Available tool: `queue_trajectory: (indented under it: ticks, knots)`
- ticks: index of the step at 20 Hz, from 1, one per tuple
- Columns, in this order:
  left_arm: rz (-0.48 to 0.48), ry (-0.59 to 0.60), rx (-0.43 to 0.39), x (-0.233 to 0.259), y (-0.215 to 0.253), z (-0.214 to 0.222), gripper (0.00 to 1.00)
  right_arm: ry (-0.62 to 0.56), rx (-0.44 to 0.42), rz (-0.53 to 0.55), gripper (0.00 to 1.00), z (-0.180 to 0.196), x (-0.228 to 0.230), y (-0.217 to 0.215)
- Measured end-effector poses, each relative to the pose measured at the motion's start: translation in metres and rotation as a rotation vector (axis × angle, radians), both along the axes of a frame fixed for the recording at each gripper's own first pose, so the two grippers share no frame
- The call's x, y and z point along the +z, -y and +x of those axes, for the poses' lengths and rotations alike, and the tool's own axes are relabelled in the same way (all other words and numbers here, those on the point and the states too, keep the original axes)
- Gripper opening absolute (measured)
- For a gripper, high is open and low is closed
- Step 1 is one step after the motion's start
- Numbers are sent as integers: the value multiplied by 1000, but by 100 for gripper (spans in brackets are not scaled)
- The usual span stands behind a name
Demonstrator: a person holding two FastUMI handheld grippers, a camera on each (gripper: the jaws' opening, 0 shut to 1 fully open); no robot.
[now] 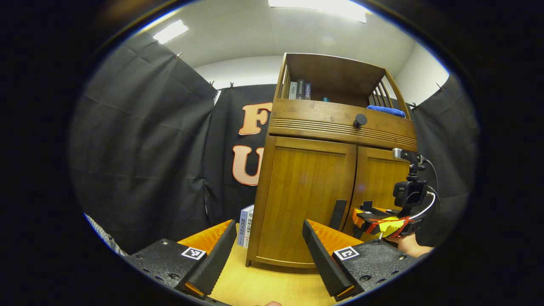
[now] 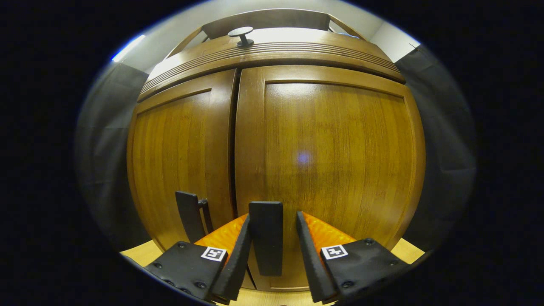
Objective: Open the right door of the double-door shoe cabinet with the right hand, and open the left door with the left hand.
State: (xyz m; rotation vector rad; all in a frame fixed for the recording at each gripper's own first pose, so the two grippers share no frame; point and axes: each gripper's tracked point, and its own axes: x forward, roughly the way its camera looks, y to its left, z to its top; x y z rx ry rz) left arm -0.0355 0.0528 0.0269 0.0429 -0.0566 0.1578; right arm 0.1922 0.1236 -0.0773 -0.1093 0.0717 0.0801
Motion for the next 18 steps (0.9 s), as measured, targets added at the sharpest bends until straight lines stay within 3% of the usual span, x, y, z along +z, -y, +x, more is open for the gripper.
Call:
queue_trajectory:
  ticks: [3,6,13,18]
  knots:
    - [0,3,0,3,0,-1,91,-33,31,-1,58,2,-8,-6]
    - [0,9,-6,2,-6,-4,92,-61,50,31,39,0,-8,-7]
    - [-2,14,-23,7,-8,-12,91,-124,76,40,34,-5,-15,-7]
    - [5,16,-31,10,-8,-15,93,-128,98,17,38,-17,-12,-7]
